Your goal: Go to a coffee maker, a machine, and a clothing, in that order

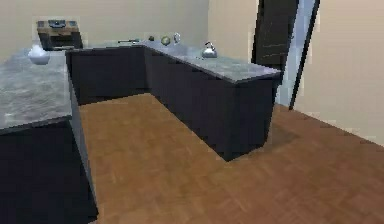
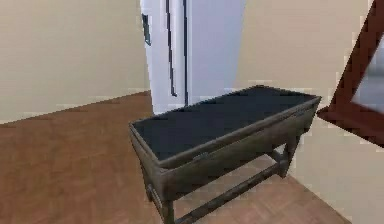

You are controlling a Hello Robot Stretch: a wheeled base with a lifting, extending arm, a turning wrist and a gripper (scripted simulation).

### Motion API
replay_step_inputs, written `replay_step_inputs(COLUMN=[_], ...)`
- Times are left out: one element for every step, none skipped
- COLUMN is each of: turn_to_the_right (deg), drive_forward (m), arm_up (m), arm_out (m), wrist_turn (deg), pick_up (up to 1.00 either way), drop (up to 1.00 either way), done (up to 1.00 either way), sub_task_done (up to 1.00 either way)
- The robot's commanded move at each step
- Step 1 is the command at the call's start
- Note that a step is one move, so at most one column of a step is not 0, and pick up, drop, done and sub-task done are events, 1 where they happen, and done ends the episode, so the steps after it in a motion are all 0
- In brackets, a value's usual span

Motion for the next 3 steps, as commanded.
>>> replay_step_inputs(turn_to_the_right=[0.0,12.0,0.0], drive_forward=[1.0,0.0,0.1], arm_up=[0.0,0.0,0.0], arm_out=[0.0,0.0,0.0], wrist_turn=[0.0,0.0,0.0], pick_up=[0.0,0.0,0.0], drop=[0.0,0.0,0.0], done=[0.0,0.0,0.0], sub_task_done=[0.0,0.0,0.0])
